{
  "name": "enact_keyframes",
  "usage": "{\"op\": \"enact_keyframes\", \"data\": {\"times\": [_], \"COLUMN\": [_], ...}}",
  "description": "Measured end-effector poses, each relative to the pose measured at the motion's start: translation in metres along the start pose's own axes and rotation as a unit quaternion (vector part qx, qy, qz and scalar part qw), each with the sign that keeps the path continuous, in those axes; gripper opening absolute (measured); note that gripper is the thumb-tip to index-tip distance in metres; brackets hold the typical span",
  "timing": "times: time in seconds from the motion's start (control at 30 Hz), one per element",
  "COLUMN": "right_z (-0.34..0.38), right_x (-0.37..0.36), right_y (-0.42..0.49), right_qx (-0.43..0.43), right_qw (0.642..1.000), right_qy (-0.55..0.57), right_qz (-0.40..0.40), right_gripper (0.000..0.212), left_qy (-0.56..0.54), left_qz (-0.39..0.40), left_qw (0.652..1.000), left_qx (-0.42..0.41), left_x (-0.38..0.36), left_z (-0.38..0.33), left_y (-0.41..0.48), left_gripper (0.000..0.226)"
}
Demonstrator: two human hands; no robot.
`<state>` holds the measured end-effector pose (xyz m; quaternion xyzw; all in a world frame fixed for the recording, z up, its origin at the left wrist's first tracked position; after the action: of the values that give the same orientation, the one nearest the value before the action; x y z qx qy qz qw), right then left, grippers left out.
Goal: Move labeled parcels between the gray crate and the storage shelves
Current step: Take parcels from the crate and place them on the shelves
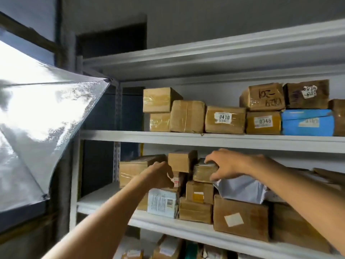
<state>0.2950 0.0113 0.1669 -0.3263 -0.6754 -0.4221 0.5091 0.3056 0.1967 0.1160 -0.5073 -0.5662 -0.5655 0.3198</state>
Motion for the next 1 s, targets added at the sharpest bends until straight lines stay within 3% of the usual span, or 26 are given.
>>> {"op": "enact_keyframes", "data": {"times": [0.07, 0.17, 0.43, 0.67, 0.83, 1.0], "right_z": [0.015, 0.028, 0.043, 0.044, 0.045, 0.053], "right_x": [0.012, 0.037, 0.097, 0.127, 0.141, 0.151], "right_y": [0.018, 0.043, 0.109, 0.163, 0.19, 0.213], "right_qx": [0.011, 0.016, -0.015, -0.025, -0.024, -0.035], "right_qw": [1.0, 0.997, 0.973, 0.952, 0.947, 0.949], "right_qy": [0.012, 0.037, 0.083, 0.042, 0.034, 0.025], "right_qz": [-0.018, -0.063, -0.215, -0.302, -0.319, -0.311], "right_gripper": [0.052, 0.058, 0.066, 0.069, 0.077, 0.076], "left_qy": [0.022, 0.035, -0.014, -0.007, 0.017, 0.019], "left_qz": [-0.009, -0.089, -0.246, -0.299, -0.324, -0.297], "left_qw": [1.0, 0.995, 0.969, 0.954, 0.945, 0.955], "left_qx": [0.001, -0.007, -0.023, -0.033, -0.033, -0.013], "left_x": [0.023, 0.07, 0.166, 0.195, 0.205, 0.211], "left_z": [0.017, 0.042, 0.104, 0.145, 0.166, 0.183], "left_y": [0.004, 0.018, 0.067, 0.115, 0.141, 0.167], "left_gripper": [0.029, 0.018, 0.027, 0.037, 0.037, 0.069]}}
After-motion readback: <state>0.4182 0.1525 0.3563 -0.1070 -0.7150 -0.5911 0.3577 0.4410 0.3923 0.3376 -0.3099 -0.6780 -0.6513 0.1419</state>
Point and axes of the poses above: each hand's wrist, its own y-axis towards the middle knuckle, its own x-axis out of the back of the hand, z = x × y, the point moved 6 cm from there along y, towards the middle knuckle, and after that the axes turned 9 degrees about -x, right-handed, at the moved point
